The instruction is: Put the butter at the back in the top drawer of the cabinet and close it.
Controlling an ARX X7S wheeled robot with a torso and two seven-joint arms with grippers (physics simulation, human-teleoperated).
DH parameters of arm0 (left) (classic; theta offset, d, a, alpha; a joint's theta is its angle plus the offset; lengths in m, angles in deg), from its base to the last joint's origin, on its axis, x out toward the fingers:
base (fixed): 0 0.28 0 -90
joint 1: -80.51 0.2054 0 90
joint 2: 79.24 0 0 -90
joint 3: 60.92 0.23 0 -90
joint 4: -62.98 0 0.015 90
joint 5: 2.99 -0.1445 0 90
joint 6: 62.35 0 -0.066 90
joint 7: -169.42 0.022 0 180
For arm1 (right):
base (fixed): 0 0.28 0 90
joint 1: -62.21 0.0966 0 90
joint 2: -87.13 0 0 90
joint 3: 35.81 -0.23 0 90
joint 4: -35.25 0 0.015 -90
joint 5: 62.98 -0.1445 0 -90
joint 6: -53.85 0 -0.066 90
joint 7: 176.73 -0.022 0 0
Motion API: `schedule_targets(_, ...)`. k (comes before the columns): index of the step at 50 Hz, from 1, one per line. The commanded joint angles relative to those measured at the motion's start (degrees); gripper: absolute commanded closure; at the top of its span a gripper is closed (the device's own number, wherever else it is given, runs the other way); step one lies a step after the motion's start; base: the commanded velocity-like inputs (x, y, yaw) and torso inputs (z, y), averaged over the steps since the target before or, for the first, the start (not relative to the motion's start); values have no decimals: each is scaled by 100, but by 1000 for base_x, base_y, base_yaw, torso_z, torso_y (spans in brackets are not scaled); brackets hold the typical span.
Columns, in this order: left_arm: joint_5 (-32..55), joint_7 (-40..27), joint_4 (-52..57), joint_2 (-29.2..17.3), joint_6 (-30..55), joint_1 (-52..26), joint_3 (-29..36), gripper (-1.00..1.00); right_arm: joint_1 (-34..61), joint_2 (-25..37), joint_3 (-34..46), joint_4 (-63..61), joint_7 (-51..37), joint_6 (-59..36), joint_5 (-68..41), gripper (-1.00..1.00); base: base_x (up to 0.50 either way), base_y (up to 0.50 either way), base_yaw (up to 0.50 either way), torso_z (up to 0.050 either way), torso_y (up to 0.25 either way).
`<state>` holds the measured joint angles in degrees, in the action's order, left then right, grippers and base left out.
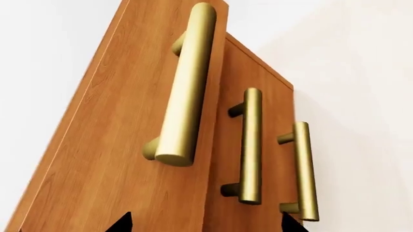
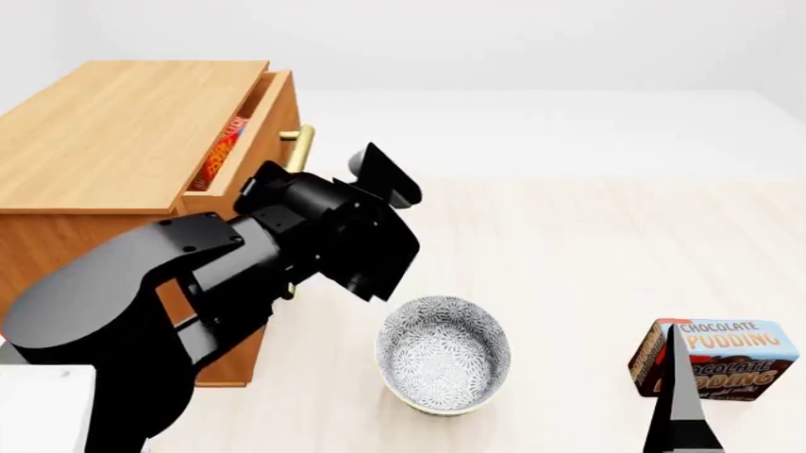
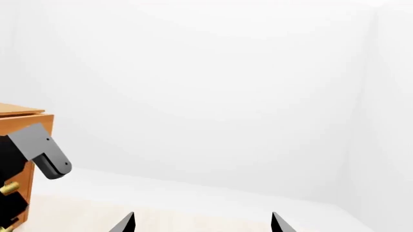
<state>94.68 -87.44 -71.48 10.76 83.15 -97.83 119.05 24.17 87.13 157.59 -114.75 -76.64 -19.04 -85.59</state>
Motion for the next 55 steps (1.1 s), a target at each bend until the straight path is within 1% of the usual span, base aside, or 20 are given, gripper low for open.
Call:
schedule_targets(1,-165,-105,-203,0,106,-39,58,-100,7,0,-18,1,16,-6,-18,-100,0,0,0,0,0)
schedule_targets(9,-264,-169,-326,0,156,-37,51,-100,14,0,-31,1,26,-12,-25,-100,0,0,0,0,0)
schedule_targets(33,-558,97,-885,0,206,2,29,-100,21,0,-53,1,102,-18,-43,-100,0,0,0,0,0)
schedule_targets(55,-770,148,-1314,0,339,48,5,-100,47,0,-93,0,158,-28,-89,-100,2,2,3,0,0)
